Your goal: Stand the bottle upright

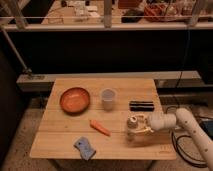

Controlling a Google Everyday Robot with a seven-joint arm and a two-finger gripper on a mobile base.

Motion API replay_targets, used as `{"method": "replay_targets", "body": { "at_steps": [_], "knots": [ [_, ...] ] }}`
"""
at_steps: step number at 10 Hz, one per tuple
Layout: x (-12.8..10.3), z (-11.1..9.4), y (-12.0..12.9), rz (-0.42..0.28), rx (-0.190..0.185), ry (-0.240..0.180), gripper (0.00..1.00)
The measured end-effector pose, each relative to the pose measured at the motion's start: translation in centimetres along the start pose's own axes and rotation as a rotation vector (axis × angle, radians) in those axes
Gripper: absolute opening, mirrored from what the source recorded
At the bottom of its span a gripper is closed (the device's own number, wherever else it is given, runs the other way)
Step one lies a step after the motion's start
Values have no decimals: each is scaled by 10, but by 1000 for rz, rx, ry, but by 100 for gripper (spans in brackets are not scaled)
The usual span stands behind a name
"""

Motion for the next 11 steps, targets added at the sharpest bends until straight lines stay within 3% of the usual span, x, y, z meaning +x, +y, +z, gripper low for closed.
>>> {"method": "replay_targets", "body": {
  "at_steps": [6, 8, 11],
  "knots": [
    [5, 2, 0, 11, 3, 2, 41],
    [6, 3, 0, 14, 4, 3, 51],
    [7, 3, 1, 18, 6, 4, 51]
  ]
}}
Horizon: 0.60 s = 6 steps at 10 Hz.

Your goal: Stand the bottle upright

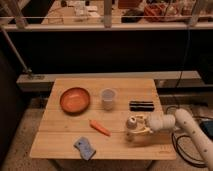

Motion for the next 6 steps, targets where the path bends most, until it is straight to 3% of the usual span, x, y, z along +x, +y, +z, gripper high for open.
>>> {"method": "replay_targets", "body": {
  "at_steps": [6],
  "knots": [
    [4, 2, 2, 7, 2, 2, 51]
  ]
}}
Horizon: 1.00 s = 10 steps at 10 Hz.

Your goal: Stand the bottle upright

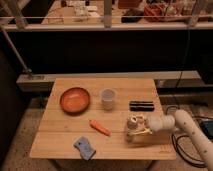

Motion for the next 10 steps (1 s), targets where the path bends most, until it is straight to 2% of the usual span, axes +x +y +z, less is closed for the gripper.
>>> {"method": "replay_targets", "body": {
  "at_steps": [4, 7, 10],
  "knots": [
    [1, 0, 2, 2, 0, 1, 51],
    [3, 1, 3, 1, 2, 1, 61],
    [4, 2, 4, 1, 2, 3, 61]
  ]
}}
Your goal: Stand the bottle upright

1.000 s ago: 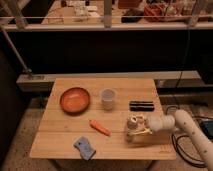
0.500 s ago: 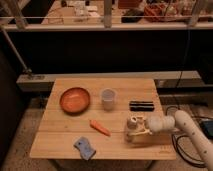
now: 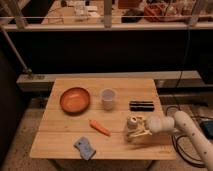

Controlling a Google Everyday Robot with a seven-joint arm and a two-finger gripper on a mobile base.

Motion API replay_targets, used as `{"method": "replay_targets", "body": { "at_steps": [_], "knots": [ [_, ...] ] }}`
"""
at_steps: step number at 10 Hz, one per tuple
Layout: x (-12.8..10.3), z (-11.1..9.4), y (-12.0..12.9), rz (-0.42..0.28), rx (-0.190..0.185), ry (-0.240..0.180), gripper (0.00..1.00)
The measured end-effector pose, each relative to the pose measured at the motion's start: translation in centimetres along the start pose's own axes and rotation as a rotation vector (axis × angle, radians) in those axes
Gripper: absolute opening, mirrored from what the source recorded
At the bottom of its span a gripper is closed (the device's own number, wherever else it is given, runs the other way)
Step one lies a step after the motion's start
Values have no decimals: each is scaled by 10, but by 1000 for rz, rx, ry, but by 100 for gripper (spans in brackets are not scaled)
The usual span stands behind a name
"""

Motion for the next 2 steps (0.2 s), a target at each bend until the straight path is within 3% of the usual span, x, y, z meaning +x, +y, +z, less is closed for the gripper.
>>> {"method": "replay_targets", "body": {
  "at_steps": [2],
  "knots": [
    [1, 1, 1, -1, -2, 1, 62]
  ]
}}
